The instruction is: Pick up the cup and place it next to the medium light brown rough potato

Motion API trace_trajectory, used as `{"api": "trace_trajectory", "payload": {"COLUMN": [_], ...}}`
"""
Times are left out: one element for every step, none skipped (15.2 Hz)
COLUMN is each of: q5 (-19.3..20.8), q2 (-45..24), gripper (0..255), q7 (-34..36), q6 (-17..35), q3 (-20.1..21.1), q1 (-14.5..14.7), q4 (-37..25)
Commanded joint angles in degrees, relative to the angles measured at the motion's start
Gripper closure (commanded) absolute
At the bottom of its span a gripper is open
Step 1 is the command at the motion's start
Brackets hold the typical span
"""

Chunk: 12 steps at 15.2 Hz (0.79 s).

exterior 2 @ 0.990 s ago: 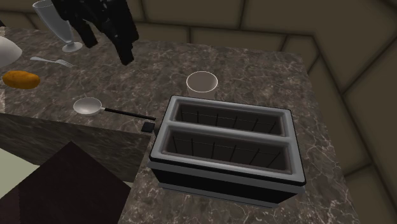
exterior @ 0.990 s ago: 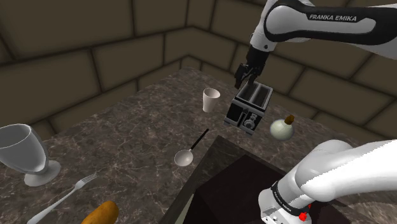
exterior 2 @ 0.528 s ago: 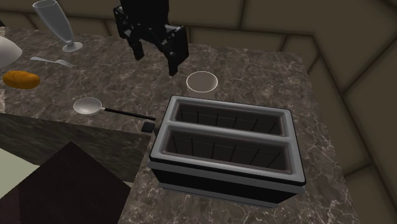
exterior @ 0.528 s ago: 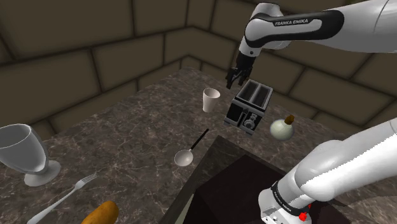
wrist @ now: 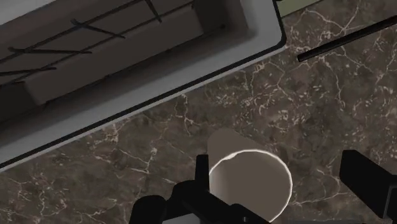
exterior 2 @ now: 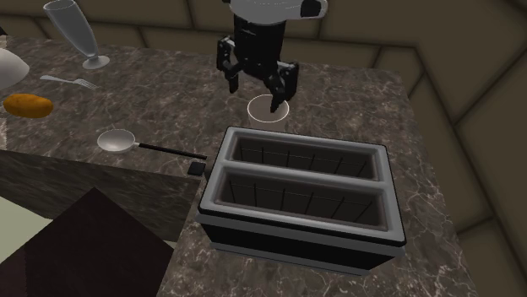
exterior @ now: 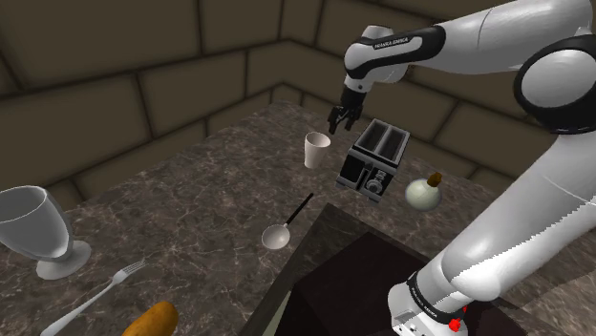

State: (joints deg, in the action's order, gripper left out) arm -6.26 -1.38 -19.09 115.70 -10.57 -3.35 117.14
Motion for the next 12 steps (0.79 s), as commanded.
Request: {"api": "trace_trajectory", "payload": {"q5": [-1.5, -2.2, -2.9, -3.6, -4.3, -5.0, -5.6, -6.1, -6.1, -6.3, -6.4, -6.5], "q2": [-4.9, -7.2, -9.6, -11.9, -14.3, -16.7, -19.1, -21.1, -21.4, -21.6, -21.9, -22.2], "gripper": [0, 0, 0, 0, 0, 0, 0, 0, 0, 0, 0, 0], "q7": [-1.8, -2.7, -3.5, -4.3, -5.1, -5.8, -6.4, -6.9, -7.0, -7.0, -7.1, -7.2], "q6": [0.9, 1.0, 1.1, 1.1, 1.0, 0.9, 0.7, 0.4, 1.1, 1.8, 2.4, 3.1], "q3": [-0.3, -0.4, -0.5, -0.5, -0.5, -0.4, -0.3, -0.2, -0.1, 0.0, 0.1, 0.1], "q1": [-0.4, -0.8, -1.1, -1.5, -2.0, -2.4, -2.9, -3.3, -3.3, -3.3, -3.3, -3.3], "q4": [-3.5, -5.3, -7.3, -9.3, -11.4, -13.6, -15.9, -17.9, -17.5, -17.1, -16.7, -16.3]}}
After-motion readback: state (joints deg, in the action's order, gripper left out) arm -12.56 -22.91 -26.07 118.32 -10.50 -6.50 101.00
